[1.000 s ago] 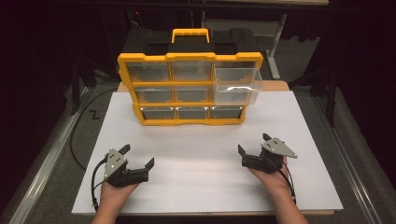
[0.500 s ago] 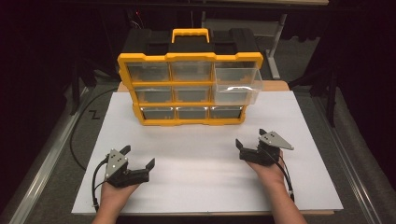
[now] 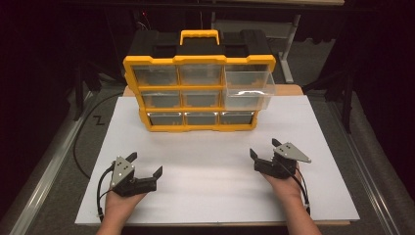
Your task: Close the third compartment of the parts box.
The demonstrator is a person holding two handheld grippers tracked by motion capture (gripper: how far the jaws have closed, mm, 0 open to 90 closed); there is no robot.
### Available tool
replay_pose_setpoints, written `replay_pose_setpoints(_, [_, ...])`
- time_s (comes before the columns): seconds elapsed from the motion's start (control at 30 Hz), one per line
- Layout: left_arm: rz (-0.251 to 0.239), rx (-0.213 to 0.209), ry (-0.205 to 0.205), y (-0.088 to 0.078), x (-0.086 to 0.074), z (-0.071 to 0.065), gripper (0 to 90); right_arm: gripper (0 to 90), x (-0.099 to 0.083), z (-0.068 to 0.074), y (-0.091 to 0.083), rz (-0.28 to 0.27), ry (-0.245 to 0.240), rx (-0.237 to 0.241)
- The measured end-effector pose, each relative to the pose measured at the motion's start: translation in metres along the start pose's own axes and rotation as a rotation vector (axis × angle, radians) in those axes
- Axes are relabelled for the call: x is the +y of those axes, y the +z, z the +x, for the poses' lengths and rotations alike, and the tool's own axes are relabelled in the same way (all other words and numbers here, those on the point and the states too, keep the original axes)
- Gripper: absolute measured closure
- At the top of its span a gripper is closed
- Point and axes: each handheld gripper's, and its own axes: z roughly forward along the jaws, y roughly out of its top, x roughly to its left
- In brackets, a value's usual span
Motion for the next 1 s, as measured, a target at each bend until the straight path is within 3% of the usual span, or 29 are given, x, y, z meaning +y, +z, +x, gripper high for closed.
replay_pose_setpoints(0.33, [-0.002,0.004,-0.011,-0.0014,0.0011,0.0011,0.2,35.7,-0.0025,-0.0043,-0.0054,-0.008,0.014,-0.005])
replay_pose_setpoints(0.77, [-0.005,-0.004,-0.001,-0.0017,0.0013,0.0002,0.2,61.1,-0.0022,0.0013,-0.0070,-0.028,-0.021,-0.008])
replay_pose_setpoints(1.0, [-0.008,-0.009,0.002,-0.0016,0.0013,-0.0005,0.2,75.2,-0.0014,0.0047,-0.0072,-0.028,-0.020,0.026])
